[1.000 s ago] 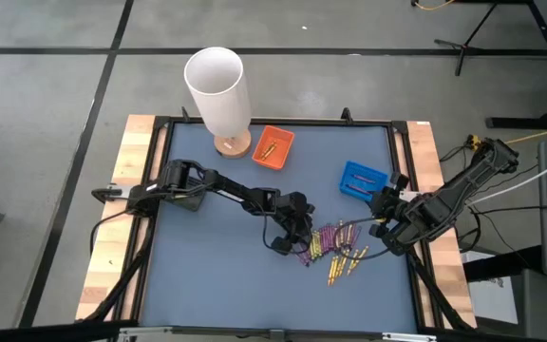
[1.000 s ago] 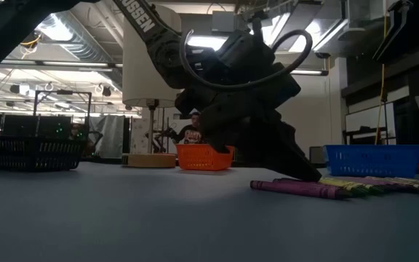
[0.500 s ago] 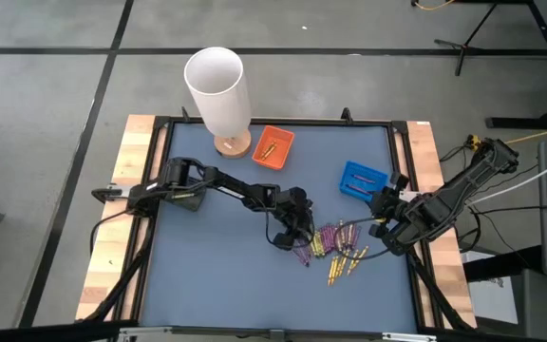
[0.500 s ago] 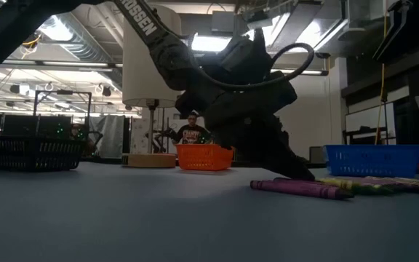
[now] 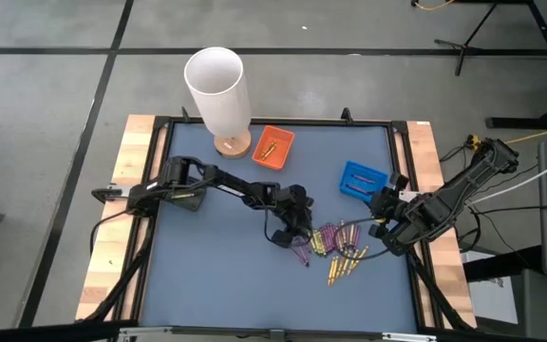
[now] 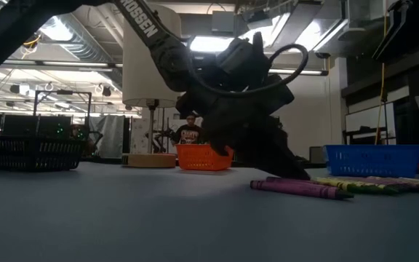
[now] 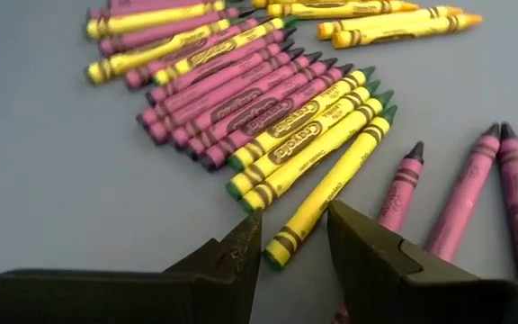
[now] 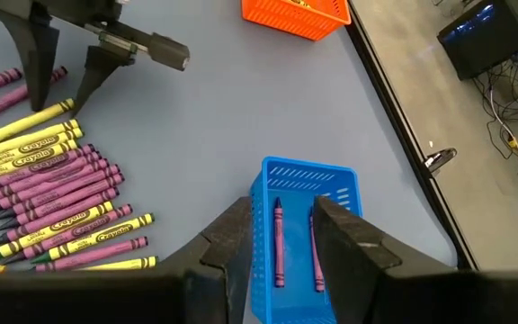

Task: Sort crayons
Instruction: Put the green crayon into the black basket

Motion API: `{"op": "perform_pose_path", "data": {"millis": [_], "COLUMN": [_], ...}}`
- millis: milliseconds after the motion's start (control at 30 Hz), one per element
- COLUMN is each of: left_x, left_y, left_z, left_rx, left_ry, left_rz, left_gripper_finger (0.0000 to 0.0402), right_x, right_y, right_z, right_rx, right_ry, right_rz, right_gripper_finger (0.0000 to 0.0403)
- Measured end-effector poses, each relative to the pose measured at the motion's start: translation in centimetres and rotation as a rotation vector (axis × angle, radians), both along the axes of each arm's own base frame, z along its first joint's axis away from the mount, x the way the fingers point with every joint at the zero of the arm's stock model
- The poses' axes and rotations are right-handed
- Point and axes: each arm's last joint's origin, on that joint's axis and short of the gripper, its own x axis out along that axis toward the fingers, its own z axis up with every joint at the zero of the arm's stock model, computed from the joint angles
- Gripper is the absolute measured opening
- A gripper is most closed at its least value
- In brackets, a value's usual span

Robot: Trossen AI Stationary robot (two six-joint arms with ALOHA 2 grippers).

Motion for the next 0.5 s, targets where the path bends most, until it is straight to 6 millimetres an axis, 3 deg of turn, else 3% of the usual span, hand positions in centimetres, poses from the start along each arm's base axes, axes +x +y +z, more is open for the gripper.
{"op": "perform_pose_path", "data": {"millis": [167,500], "left_x": [-0.06,-0.24], "left_y": [-0.58,-0.17], "left_z": [-0.07,-0.23], "left_rx": [0.076,0.025], "left_ry": [-0.026,0.026], "left_rz": [-0.068,-0.031], "left_gripper_finger": [0.0111,0.0085], "right_x": [0.0,0.0], "right_y": [0.0,0.0], "right_z": [0.0,0.0], "right_rx": [0.0,0.0], "right_ry": [0.0,0.0], "right_rz": [0.0,0.0], "right_gripper_finger": [0.0119,0.0119]}}
